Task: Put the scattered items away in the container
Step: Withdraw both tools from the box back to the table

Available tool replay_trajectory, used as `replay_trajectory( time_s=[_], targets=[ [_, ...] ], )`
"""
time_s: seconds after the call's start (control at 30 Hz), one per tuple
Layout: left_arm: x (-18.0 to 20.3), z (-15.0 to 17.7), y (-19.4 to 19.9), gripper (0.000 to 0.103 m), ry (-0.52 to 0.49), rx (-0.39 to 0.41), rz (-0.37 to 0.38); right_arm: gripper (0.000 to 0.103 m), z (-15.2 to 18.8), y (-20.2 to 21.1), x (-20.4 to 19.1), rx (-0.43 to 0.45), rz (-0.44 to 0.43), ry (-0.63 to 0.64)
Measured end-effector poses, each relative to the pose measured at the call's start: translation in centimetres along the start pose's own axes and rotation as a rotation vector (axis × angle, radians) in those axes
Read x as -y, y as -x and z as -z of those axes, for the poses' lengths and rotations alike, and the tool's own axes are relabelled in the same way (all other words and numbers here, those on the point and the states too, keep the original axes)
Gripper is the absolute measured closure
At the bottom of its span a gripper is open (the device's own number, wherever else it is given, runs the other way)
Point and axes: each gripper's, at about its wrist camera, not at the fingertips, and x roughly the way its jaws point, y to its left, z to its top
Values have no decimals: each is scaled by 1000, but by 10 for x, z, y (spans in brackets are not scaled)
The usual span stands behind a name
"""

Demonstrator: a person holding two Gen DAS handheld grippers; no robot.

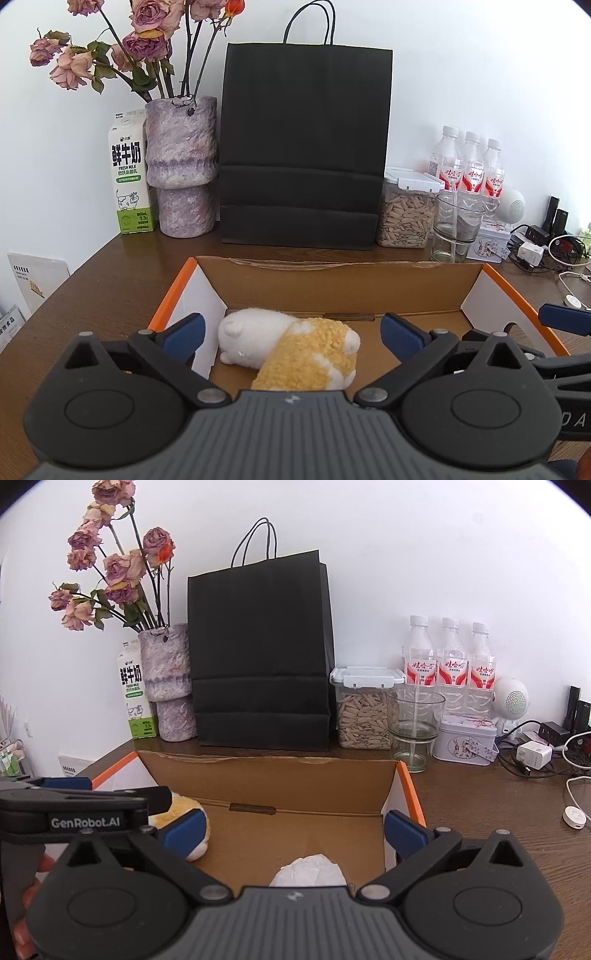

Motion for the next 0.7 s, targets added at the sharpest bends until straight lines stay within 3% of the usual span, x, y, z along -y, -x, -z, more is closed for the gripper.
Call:
replay_trajectory(
  time_s=[0.33,0.7],
  targets=[
    [-1,-3,10,0,14,23,5,0,-4,10,-3,29,-4,15],
    [1,-1,44,0,-2,64,33,0,-7,48,-8,90,10,30]
  ],
)
